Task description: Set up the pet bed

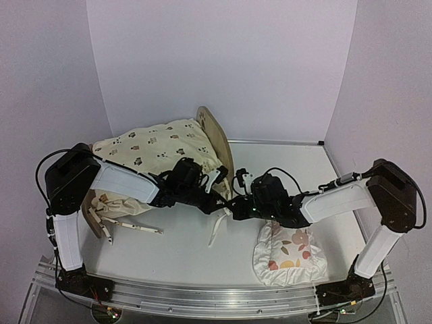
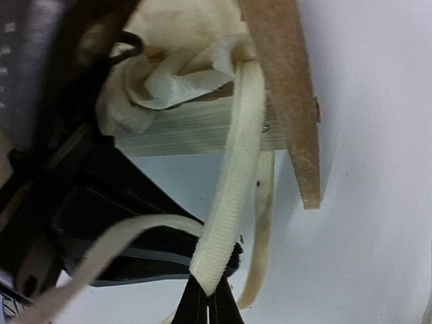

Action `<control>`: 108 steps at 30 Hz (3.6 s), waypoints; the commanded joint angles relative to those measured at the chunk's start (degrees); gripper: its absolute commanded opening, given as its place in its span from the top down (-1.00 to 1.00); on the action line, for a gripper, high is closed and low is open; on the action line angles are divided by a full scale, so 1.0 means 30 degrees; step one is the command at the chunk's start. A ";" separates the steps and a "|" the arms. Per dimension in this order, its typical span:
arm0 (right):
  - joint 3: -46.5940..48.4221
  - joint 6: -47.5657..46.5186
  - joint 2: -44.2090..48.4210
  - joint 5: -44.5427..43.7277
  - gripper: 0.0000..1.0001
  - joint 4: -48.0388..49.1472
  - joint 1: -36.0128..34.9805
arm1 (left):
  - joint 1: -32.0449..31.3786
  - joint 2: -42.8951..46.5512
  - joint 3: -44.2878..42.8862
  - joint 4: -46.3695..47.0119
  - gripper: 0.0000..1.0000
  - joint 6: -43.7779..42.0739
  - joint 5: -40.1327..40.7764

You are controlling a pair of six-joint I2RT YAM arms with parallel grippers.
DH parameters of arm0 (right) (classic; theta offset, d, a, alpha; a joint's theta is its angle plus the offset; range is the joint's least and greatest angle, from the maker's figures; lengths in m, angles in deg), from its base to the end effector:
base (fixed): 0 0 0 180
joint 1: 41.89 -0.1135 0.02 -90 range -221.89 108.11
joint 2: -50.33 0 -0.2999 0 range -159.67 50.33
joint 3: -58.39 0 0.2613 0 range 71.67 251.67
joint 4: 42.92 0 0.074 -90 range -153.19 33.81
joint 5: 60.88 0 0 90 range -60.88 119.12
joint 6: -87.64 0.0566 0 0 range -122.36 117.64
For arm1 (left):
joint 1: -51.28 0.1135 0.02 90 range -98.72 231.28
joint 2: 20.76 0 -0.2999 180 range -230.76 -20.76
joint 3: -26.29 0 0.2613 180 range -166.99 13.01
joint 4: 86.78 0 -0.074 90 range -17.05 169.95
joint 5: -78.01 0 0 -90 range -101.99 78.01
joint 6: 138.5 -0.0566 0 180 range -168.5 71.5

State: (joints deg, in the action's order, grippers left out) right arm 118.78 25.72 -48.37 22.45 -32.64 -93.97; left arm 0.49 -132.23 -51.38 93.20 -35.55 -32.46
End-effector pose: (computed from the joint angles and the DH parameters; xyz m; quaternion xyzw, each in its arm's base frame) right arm 0.2420 0.2999 0.1868 -0.1486 0.8434 0.2927 0.4254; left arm 0.2707 -0.3631 0.1765 0.3606 0.7941 -0.3778 0.3107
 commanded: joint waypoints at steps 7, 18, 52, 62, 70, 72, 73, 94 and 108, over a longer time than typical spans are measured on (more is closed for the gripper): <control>-0.0331 -0.0554 0.1630 0.0898 1.00 0.1087 -0.0204 | 0.0258 -0.1044 -0.1657 -0.4947 1.00 0.2654 0.0501; -0.1225 -0.1000 0.2875 0.0520 1.00 0.1428 -0.0204 | 0.0272 -0.0500 -0.2053 -0.7823 1.00 0.3665 0.2931; 0.1669 -0.1140 0.0134 0.2834 0.40 -0.1954 -0.0236 | -0.0062 -0.1650 -0.4811 -0.9543 1.00 0.4233 0.6882; -0.0185 -0.1545 0.4479 0.2216 -0.17 -0.3708 -0.0216 | -0.0063 -0.1869 -0.4584 -0.8673 1.00 0.3945 0.6338; 0.0153 -0.0506 0.4823 -0.1272 -0.38 -0.4625 0.0121 | -0.0065 -0.1779 -0.4407 -0.8303 1.00 0.3801 0.6152; 0.0684 -0.0298 0.4072 -0.1460 -0.38 -0.4600 0.0261 | -0.0063 -0.1724 -0.4347 -0.8232 1.00 0.3778 0.6168; 0.0998 -0.0227 0.3657 -0.1476 -0.36 -0.4564 0.0336 | -0.0063 -0.1721 -0.4334 -0.8215 1.00 0.3769 0.6158; 0.3553 -0.0154 -0.0214 -0.1458 0.38 -0.2696 0.1021 | -0.0063 -0.1297 -0.3748 -0.7709 1.00 0.3449 0.5887; 0.4120 -0.0460 -0.0769 -0.1455 0.79 -0.2696 0.1059 | -0.0063 -0.1253 -0.3538 -0.7458 1.00 0.3382 0.5793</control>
State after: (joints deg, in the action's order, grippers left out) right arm 128.48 24.91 -50.07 18.35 -42.28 -91.04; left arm -0.80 -137.40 -63.02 70.97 -24.64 -15.01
